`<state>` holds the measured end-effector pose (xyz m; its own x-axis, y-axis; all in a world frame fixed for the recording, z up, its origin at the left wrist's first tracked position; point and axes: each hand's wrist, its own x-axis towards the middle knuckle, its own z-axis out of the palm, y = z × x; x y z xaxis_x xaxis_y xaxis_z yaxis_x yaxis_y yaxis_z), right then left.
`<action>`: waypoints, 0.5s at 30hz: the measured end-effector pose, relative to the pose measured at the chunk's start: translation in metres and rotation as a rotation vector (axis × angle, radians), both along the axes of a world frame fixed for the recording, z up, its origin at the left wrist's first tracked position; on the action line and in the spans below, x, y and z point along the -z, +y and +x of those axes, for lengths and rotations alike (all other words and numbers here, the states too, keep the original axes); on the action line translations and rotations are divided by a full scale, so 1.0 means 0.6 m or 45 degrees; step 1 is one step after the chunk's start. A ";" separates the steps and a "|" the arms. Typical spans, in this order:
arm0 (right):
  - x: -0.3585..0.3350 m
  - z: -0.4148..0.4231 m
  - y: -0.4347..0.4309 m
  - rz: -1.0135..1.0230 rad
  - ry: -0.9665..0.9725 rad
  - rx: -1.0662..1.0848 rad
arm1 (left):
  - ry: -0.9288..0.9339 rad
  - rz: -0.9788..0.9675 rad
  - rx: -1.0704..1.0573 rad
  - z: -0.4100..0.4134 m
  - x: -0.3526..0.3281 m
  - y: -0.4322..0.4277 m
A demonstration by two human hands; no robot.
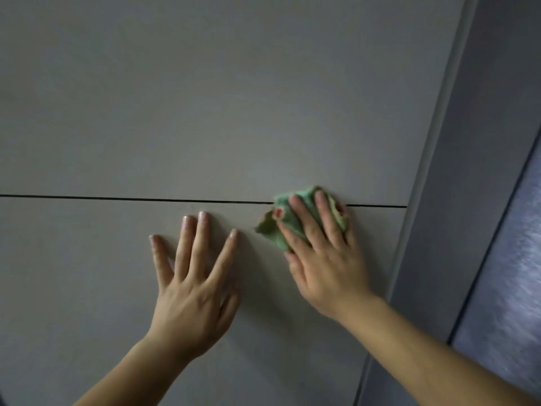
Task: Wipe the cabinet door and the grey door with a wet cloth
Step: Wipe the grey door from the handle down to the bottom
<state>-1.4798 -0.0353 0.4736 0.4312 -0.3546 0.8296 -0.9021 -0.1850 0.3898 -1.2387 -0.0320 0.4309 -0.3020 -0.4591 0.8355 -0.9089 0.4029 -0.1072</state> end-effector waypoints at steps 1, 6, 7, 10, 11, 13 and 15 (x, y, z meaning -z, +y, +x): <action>0.007 -0.027 -0.001 -0.023 -0.082 0.027 | 0.009 0.004 -0.001 -0.004 0.001 -0.001; 0.058 -0.091 0.001 -0.039 -0.554 0.089 | 0.049 -0.005 -0.010 -0.018 0.006 -0.005; 0.083 -0.086 0.002 -0.009 -0.512 0.079 | 0.053 -0.009 -0.011 -0.018 0.006 -0.006; 0.128 -0.099 0.006 0.060 -0.252 0.031 | 0.052 -0.008 0.008 -0.017 0.008 -0.007; 0.121 -0.110 0.006 0.050 -0.217 0.027 | 0.046 -0.008 0.005 -0.017 0.009 -0.009; 0.093 -0.116 0.005 0.029 -0.316 0.038 | 0.043 -0.011 -0.003 -0.018 0.010 -0.011; 0.078 -0.093 0.002 0.047 -0.467 0.055 | 0.047 -0.013 0.003 -0.018 0.010 -0.009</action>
